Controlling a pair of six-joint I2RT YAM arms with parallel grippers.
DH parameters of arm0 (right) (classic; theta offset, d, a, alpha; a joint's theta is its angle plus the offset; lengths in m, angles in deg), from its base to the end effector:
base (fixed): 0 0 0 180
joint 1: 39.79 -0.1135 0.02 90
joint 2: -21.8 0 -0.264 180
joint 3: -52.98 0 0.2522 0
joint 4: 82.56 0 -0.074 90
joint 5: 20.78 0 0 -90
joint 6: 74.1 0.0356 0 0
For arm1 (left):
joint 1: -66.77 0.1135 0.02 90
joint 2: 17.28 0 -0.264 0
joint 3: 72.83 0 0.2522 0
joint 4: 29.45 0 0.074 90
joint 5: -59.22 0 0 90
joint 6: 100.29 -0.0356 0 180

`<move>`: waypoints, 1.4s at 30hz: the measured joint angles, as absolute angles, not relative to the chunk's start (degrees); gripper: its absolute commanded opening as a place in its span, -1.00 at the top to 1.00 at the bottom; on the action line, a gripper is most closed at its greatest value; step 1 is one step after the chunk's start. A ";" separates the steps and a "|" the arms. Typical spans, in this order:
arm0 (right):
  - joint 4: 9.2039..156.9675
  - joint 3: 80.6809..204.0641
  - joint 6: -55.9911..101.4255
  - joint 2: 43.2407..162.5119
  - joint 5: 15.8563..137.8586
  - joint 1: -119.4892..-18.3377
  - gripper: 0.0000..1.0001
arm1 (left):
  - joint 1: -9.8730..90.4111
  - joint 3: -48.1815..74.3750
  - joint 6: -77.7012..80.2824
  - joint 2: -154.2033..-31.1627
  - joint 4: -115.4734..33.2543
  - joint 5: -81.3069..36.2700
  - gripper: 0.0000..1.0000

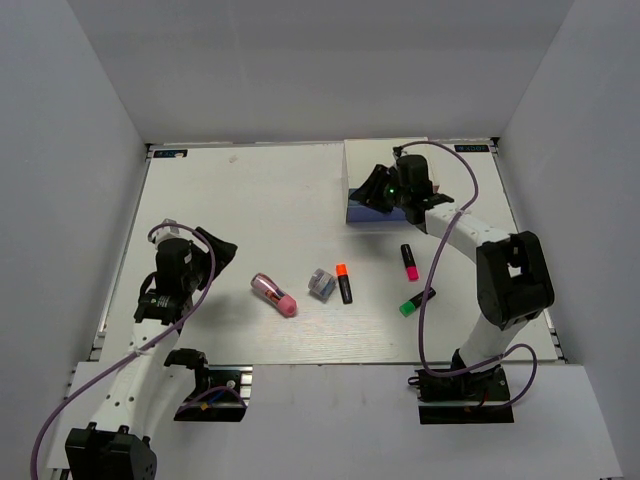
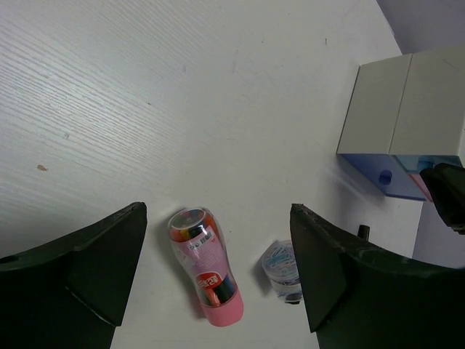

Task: Sort the stationery into containers
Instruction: Open the drawer

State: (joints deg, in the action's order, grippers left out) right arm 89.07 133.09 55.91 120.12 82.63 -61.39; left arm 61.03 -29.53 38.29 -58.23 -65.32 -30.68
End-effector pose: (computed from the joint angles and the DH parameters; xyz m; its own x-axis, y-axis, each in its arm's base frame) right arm 0.3641 0.1531 0.2473 -0.6729 0.4062 -0.6183 -0.1545 0.7401 0.6545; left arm 0.1631 -0.0165 0.2363 -0.4396 -0.7095 -0.5508 -0.3449 0.6996 -0.6258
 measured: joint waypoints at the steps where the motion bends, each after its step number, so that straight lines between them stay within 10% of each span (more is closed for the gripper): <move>1: 89.05 133.09 56.15 120.21 82.32 -61.57 0.20 | 61.03 -29.53 38.29 -58.34 -65.26 -30.70 -0.80; 42: 88.35 131.40 53.27 119.77 72.77 -62.77 0.04 | 61.03 -29.53 38.46 -56.15 -65.52 -31.01 -0.82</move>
State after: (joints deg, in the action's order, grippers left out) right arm 88.35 131.40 53.27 119.77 72.77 -62.77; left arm 61.03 -29.53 38.46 -56.15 -65.52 -31.01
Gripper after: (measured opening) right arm 0.479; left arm 0.905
